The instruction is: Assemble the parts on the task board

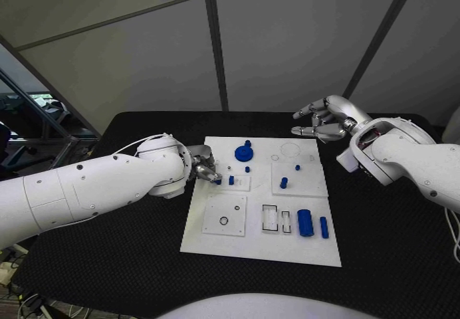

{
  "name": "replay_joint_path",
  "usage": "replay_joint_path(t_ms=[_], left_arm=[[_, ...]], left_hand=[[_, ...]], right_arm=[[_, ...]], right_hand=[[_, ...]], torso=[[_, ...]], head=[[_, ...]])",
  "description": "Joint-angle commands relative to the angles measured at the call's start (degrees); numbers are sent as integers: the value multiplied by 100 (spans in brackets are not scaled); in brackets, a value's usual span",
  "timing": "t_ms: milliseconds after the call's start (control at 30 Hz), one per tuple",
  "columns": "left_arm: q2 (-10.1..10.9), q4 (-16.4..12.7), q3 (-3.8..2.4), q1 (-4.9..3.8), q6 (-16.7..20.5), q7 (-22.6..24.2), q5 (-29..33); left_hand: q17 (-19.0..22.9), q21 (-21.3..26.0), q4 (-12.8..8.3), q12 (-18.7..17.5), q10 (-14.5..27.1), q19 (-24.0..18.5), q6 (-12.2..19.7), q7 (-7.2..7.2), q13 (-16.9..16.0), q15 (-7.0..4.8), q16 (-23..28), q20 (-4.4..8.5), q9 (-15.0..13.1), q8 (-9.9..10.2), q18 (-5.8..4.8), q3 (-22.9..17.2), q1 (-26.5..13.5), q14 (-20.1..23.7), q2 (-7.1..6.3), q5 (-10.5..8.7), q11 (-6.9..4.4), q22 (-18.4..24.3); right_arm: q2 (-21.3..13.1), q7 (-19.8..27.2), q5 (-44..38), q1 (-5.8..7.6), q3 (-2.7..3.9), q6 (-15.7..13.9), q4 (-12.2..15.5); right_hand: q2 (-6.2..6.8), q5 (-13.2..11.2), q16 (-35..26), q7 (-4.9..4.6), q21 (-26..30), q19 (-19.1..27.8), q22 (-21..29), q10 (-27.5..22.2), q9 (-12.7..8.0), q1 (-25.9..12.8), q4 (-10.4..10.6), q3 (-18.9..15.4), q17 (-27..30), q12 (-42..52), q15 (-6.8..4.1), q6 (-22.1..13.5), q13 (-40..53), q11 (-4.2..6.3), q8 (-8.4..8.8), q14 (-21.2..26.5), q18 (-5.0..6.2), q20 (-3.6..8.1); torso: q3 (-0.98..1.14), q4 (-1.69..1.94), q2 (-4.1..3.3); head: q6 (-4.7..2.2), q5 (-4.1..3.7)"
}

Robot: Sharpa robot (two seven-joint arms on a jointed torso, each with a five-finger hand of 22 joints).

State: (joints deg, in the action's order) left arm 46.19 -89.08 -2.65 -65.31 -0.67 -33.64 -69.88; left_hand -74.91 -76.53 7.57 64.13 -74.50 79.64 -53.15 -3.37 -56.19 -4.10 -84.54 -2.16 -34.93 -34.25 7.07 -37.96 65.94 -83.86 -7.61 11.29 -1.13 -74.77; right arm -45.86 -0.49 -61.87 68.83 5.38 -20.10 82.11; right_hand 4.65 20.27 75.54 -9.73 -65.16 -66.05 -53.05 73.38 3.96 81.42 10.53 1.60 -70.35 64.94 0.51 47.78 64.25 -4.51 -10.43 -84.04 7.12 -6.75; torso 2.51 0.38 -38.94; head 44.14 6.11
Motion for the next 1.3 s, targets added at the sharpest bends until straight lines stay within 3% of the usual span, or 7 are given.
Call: replay_joint_path(t_ms=[33, 567, 933, 1300], left_arm=[[3, -9, 1, -1, -82, -47, -143], [-65, 59, 1, -1, -219, -25, -153], [-170, 155, 0, -3, -275, 32, -153], [-269, 260, 1, -4, -273, -4, -153]], left_hand=[[-706, -18, -839, -5, -55, 33, -16, 30, -2, -36, -37, 12, -1, -33, -293, -875, -50, -410, -9, 22, -12, -5], [-707, -27, -846, 29, -92, 42, -34, 39, -43, -38, -38, 14, -11, -48, -296, -871, -84, -411, -41, 38, -18, -19], [-709, -48, -688, 160, -276, 80, -225, 173, -221, -95, -38, 59, 12, -26, -310, -353, -436, -415, -215, 14, -104, -82], [-711, -70, -522, 176, -303, 116, -340, 194, -270, -119, -38, 88, 79, 64, -322, 0, -570, -416, -202, 13, -128, -131]], right_arm=[[7, 17, -21, 9, 3, 30, -2], [15, 18, -22, 9, 3, 33, -4], [22, 20, -22, 9, 3, 34, -5], [31, 25, -22, 9, 3, 31, -10]], right_hand=[[-28, 31, -27, 6, 29, 10, -4, -21, -5, 29, 24, 22, -5, 27, -36, -31, 0, 4, -32, -81, 68, 29], [-28, 31, -27, 6, 29, 10, -4, -21, -5, 29, 24, 22, -5, 27, -36, -31, 0, 4, -32, -81, 68, 29], [-27, 43, -32, 6, 34, 12, 2, -24, -6, 31, 28, 24, -1, 24, -36, -32, -8, 5, -34, -81, 70, 29], [-27, 43, -32, 6, 34, 12, 2, -24, -6, 31, 28, 24, -1, 24, -36, -32, -8, 5, -34, -81, 70, 29]], torso=[[3, -2, 4], [4, -7, -5], [8, -8, 0], [4, -9, -1]], head=[[-5, 16], [11, 9], [32, 7], [32, -1]])
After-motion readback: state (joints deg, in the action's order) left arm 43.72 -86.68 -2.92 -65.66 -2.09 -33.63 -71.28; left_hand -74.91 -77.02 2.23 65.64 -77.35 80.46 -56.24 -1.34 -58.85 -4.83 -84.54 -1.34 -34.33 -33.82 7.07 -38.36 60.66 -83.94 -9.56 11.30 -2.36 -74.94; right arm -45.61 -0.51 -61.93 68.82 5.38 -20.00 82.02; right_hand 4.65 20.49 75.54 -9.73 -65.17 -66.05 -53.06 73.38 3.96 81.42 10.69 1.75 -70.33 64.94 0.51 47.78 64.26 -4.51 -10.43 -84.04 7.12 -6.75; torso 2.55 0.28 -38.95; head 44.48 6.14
